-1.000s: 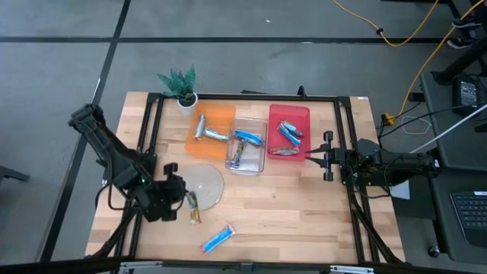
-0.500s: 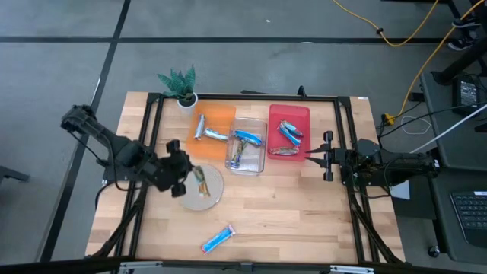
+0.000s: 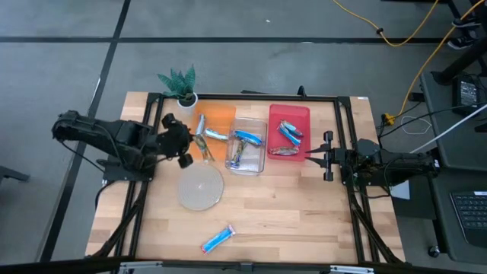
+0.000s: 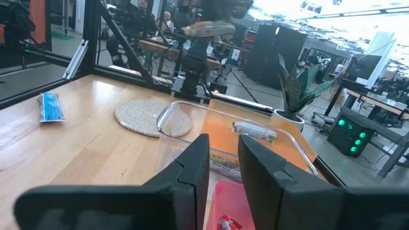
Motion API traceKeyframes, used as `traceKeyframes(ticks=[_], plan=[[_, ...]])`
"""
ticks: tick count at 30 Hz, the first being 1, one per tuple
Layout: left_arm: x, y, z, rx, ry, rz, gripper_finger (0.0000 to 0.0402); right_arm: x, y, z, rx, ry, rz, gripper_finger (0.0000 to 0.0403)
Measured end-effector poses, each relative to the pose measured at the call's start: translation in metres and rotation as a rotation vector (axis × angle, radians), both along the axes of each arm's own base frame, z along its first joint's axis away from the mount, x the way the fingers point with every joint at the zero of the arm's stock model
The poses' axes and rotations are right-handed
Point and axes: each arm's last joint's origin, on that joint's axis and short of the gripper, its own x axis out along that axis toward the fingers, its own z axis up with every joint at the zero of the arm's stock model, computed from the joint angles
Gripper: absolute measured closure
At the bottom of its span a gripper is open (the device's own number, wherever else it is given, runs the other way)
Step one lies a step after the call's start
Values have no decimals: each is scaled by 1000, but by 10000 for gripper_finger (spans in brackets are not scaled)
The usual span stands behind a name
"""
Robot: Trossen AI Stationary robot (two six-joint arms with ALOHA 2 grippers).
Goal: Pick and place Granola Bars by type
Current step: Put the yellow granola bar into the orange bin
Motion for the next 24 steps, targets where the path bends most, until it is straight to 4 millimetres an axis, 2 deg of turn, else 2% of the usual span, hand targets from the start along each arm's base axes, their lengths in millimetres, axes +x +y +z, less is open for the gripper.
traceKeyframes(ticks=[14, 24], plan=[[15, 52, 8, 16, -57, 93, 398, 0, 0, 0, 0, 0, 0, 315], [30, 92, -12, -6, 84, 189, 399, 0, 0, 0, 0, 0, 0, 315]])
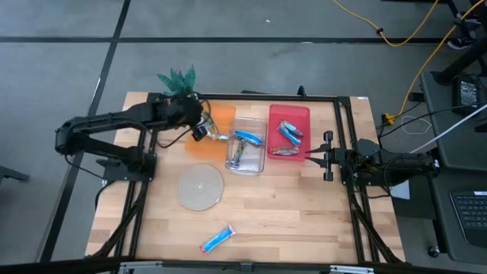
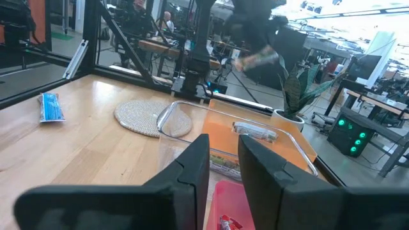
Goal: Pick and place Granola Bars by type
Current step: Put the yellow granola bar into the orange bin
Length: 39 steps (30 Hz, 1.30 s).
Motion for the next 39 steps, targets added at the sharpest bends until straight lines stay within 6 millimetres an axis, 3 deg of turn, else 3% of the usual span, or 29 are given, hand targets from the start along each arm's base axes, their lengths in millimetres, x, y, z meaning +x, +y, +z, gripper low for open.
traceKeyframes(ticks=[12, 19, 31, 39], plan=[[37, 43, -44, -26, 157, 44, 399, 0, 0, 0, 0, -1, 0, 315], [50, 70, -71, -95, 198, 58, 396, 0, 0, 0, 0, -1, 0, 315], [46, 101, -110, -183, 291, 115, 396, 0, 0, 0, 0, 0, 0, 315], [33, 103, -145, -240, 284, 98, 396, 0, 0, 0, 0, 0, 0, 315]])
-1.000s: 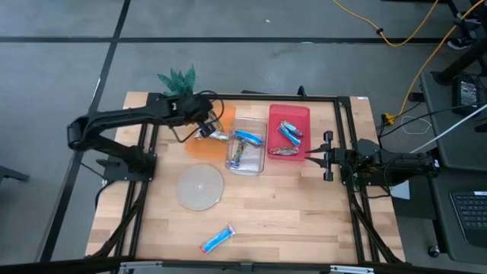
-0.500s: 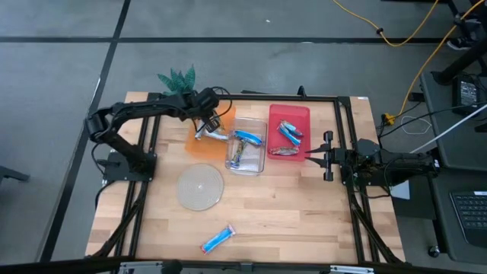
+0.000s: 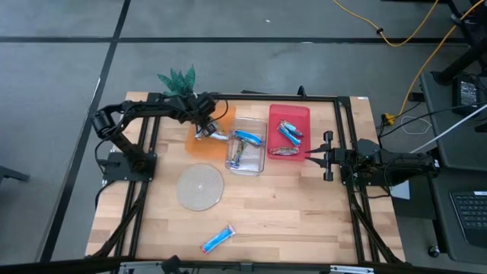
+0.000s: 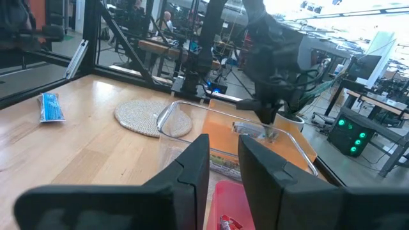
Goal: Pick and place Granola Bars by type
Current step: Put the yellow granola bar into the orange bin, then put the red granola bar into the red bin
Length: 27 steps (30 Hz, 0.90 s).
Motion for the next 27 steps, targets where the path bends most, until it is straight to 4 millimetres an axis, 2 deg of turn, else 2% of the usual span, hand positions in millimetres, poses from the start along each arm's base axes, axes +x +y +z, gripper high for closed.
traceKeyframes(ticks=[6, 12, 22, 27], plan=[[-7, -3, -12, -81, -10, -50, 395, 0, 0, 0, 0, 0, 0, 315], [-8, -3, -14, -81, -28, -40, 382, 0, 0, 0, 0, 0, 0, 315], [-7, -5, -13, -111, -48, -47, 280, 0, 0, 0, 0, 0, 0, 315], [-10, -7, 2, -103, -65, -43, 237, 0, 0, 0, 0, 0, 0, 315]])
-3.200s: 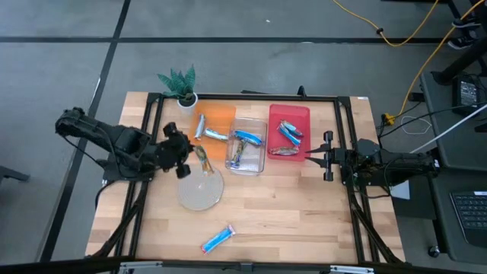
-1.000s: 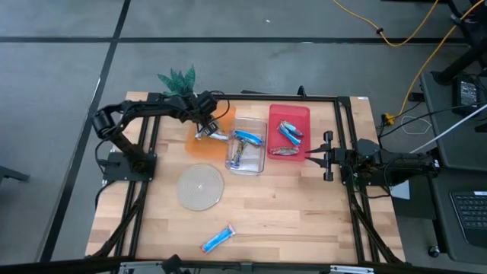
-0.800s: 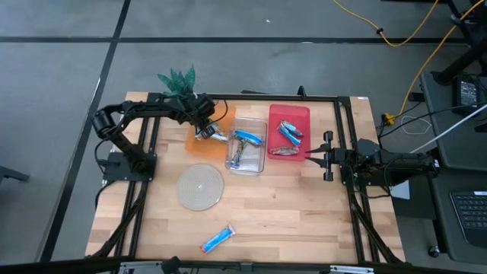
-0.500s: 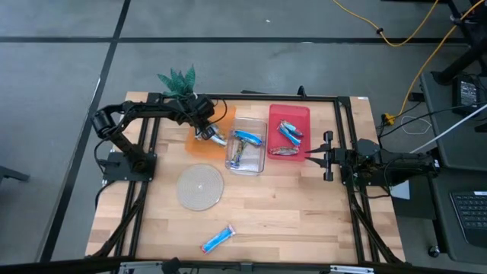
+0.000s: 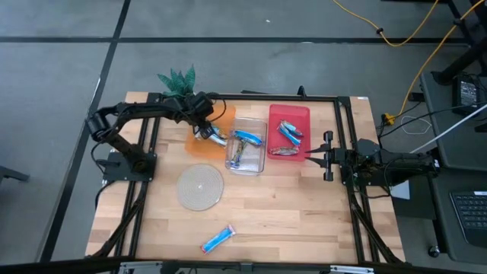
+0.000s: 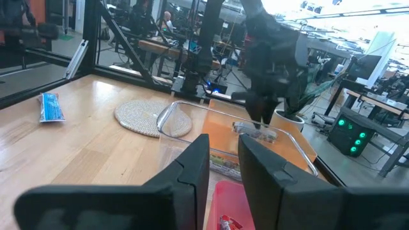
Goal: Pick and place Granola Bars by type
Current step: Put the red granola bar into the red bin
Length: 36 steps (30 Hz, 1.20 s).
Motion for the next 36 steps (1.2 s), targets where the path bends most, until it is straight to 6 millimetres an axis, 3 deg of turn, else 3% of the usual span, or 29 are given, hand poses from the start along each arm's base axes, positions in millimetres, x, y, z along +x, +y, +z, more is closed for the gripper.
traceKeyframes(ticks=[8, 20, 27, 36], plan=[[-4, -19, 52, 10, -86, -30, 208, 0, 0, 0, 0, 0, 0, 315], [-23, -92, 125, 3, -322, -192, 208, 0, 0, 0, 0, 1, 0, 315], [-29, -144, 140, -89, -432, -358, 208, 0, 0, 0, 0, 0, 0, 315], [-21, -229, 134, -205, -430, -582, 208, 0, 0, 0, 0, 0, 0, 315]])
